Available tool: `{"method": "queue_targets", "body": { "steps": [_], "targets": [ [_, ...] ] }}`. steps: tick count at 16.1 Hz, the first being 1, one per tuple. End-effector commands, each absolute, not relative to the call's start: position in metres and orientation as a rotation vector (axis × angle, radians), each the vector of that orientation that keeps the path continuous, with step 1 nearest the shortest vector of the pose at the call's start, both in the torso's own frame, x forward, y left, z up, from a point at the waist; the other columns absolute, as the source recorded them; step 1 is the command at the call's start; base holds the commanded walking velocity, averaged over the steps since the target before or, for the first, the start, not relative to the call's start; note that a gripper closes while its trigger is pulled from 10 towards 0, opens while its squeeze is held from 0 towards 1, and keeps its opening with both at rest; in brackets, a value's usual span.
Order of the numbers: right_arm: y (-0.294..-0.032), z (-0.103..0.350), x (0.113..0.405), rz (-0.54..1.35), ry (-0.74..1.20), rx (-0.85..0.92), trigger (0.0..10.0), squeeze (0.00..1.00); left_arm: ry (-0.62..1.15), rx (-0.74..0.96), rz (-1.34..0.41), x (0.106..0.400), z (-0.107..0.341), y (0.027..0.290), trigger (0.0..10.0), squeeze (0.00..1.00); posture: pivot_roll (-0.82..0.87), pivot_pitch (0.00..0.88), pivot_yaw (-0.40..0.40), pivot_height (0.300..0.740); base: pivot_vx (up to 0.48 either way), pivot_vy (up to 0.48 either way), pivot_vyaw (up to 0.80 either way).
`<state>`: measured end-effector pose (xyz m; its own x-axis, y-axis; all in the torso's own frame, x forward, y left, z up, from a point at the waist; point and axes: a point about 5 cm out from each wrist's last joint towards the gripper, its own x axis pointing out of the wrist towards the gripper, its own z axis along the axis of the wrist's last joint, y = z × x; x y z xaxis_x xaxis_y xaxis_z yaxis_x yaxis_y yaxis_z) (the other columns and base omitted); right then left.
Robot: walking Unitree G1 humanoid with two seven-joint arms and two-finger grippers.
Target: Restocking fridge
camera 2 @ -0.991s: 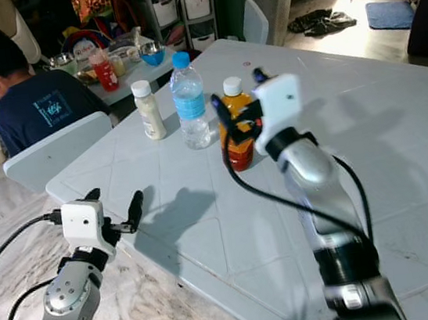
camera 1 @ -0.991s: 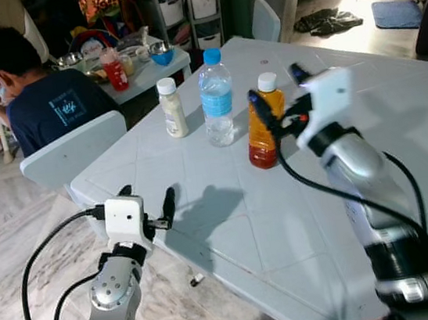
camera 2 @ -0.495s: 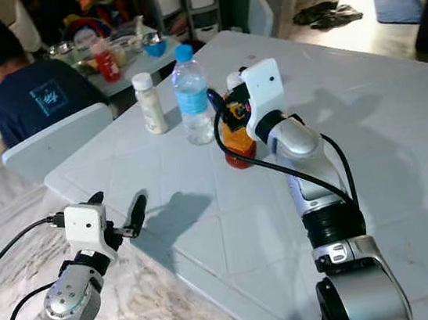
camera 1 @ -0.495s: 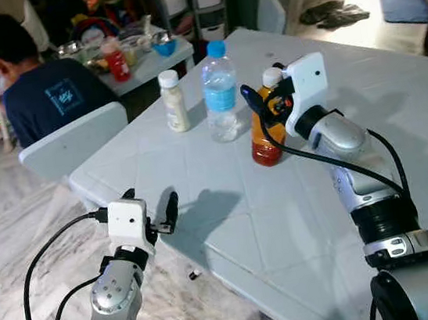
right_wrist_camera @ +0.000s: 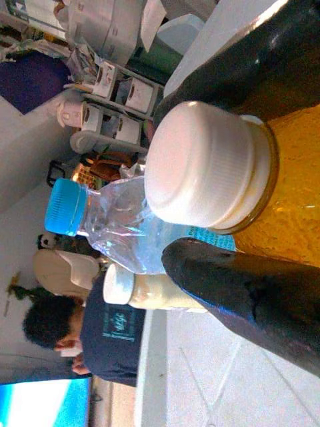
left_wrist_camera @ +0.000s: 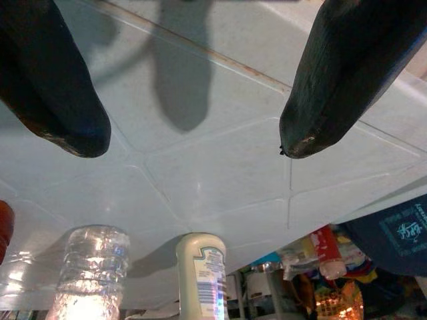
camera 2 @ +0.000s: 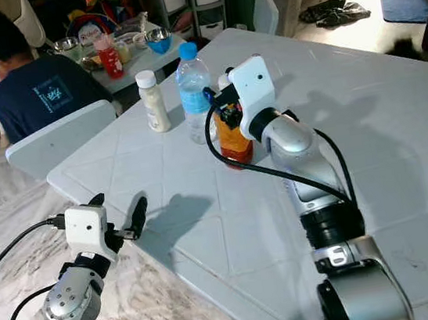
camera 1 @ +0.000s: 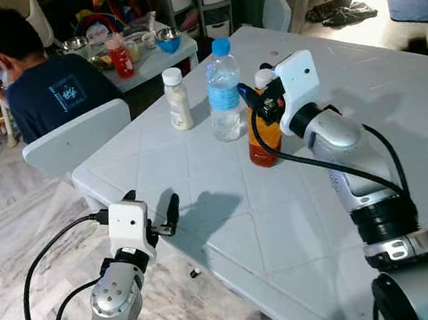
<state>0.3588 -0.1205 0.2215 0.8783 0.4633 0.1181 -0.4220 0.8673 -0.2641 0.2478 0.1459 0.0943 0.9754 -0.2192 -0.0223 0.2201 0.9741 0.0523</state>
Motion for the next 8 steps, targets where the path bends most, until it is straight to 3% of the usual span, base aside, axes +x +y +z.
{"method": "queue_targets", "body": {
  "steps": [1, 8],
  "targets": [
    [-0.120, 0.218, 0.356, 0.473, -0.150, -0.255, 0.0, 0.00, 0.023, 0.069, -0.223, 0.248, 0.095, 0.147, 10.0, 0.00, 0.00, 0.085, 0.055, 0.740, 0.000, 0.000, 0.00],
    [-0.124, 0.209, 0.341, 0.439, -0.093, -0.291, 0.0, 0.00, 0.083, 0.052, -0.208, 0.245, 0.087, 0.148, 10.0, 0.00, 0.00, 0.077, 0.048, 0.740, 0.000, 0.000, 0.00]
  ]
}}
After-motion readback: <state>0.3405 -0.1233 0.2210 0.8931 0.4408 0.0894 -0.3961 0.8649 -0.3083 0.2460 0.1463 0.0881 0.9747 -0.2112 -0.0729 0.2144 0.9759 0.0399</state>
